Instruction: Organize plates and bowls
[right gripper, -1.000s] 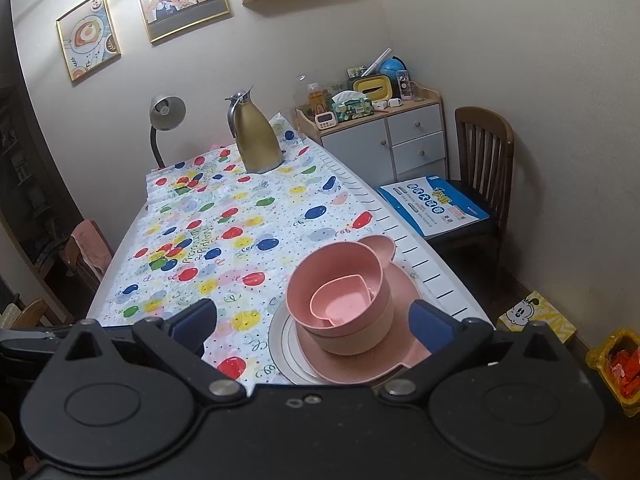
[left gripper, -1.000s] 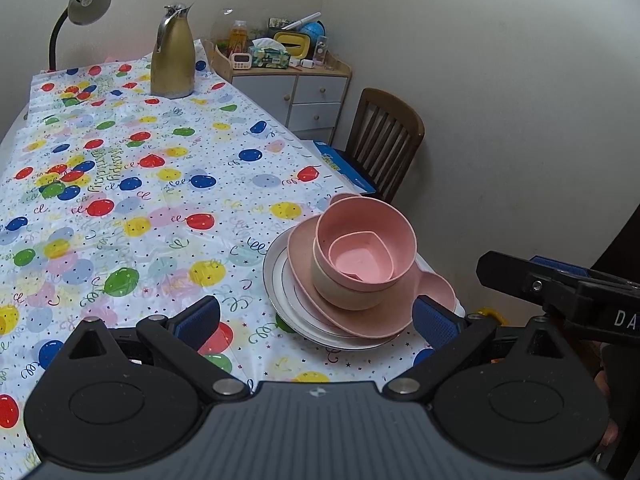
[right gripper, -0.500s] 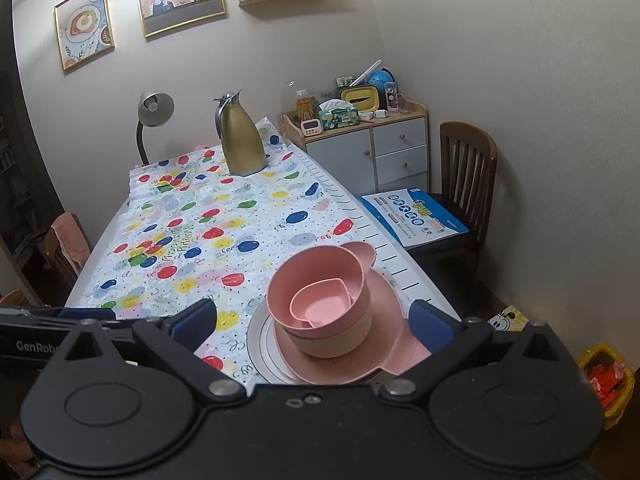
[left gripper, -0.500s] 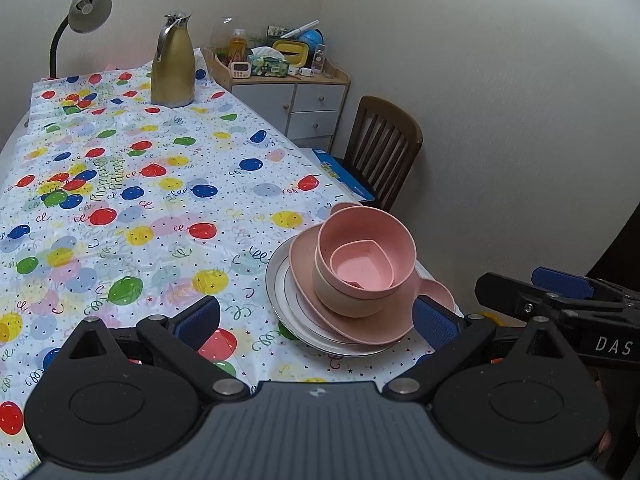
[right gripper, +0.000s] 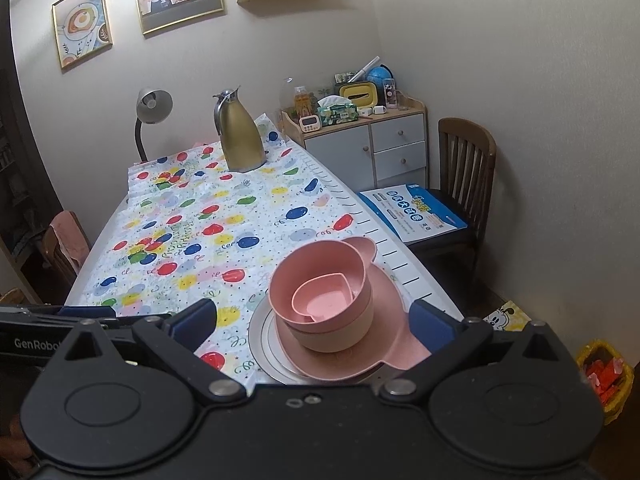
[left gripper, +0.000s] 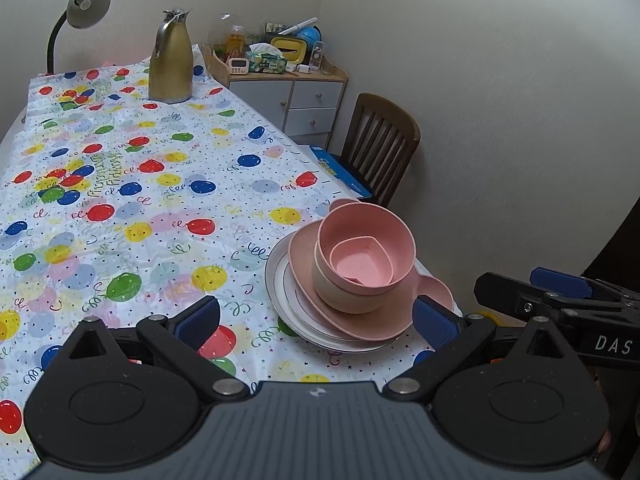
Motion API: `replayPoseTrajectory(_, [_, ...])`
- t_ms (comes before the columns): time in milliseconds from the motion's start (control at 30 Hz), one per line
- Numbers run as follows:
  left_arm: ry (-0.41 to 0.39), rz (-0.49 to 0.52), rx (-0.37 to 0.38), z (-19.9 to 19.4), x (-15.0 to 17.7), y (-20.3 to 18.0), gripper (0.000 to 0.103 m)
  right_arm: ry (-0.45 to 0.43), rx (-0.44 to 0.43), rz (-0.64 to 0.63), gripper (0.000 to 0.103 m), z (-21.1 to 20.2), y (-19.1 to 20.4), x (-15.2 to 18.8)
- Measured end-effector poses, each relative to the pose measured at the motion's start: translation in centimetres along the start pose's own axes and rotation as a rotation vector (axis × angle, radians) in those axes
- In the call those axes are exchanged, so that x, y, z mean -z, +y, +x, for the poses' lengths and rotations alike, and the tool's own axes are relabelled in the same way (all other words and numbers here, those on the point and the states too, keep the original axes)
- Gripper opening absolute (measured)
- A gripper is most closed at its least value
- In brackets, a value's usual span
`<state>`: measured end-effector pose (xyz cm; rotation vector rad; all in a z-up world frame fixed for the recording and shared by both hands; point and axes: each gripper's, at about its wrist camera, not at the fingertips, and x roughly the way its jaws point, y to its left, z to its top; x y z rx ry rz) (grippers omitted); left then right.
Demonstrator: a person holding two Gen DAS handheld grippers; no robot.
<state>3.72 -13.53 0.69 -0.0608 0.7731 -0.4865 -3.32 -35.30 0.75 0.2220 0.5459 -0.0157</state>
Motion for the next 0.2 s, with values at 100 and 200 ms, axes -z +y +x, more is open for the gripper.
replayPoseTrajectory(100, [0.001,-0.002,-0.002,0.06,0.05,0.15,0.103,0.001,-0.002,0.0,0.103,0.01,0.0,-0.01])
replayPoseTrajectory(200, [0.004,-0.007,-0.004,0.1,0.1,0.52,0.103,0.003,-0.006,-0.003,0.103,-0.07,0.08,0.42])
